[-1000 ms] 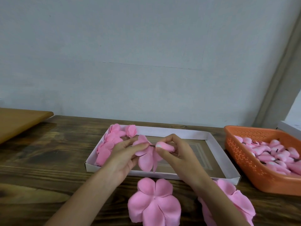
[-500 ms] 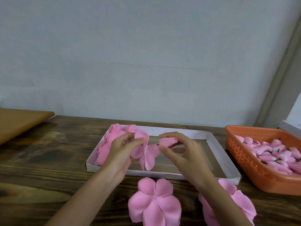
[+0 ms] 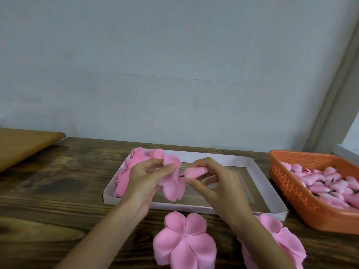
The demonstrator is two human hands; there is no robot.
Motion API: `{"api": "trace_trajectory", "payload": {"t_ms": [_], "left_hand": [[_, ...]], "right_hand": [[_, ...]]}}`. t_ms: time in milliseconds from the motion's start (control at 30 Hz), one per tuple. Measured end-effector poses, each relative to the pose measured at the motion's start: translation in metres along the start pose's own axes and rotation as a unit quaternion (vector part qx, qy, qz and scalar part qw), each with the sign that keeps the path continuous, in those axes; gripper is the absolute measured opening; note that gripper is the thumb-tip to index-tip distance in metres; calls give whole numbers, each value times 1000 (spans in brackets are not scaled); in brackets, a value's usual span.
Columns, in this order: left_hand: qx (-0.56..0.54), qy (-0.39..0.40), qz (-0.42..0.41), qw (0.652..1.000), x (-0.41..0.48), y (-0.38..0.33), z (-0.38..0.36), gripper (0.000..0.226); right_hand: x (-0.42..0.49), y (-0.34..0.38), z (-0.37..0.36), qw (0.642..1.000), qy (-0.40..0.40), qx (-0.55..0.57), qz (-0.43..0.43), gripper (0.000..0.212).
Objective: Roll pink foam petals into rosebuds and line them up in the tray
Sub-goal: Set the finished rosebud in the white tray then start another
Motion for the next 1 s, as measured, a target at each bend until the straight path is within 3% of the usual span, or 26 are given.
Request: {"api": "trace_trajectory", "payload": {"t_ms": [533,1000], "left_hand": [[44,2,-38,998,0,-3,-1,24],[93,45,-75,992,-5,-13,-15,15]], "right_hand": [[0,-1,-2,1000,1,4,10,23],[-2,2,0,995,-18,-90,37,30]]}}
Point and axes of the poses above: each hand's wrist, its own x-axis towards the middle knuckle, its own z-axis out of the back of the hand, y = z × x, the point moved 10 cm from there along x, towards the middle knuckle, and after that the axes turned 7 degrees about -x, right-handed, at the moved point
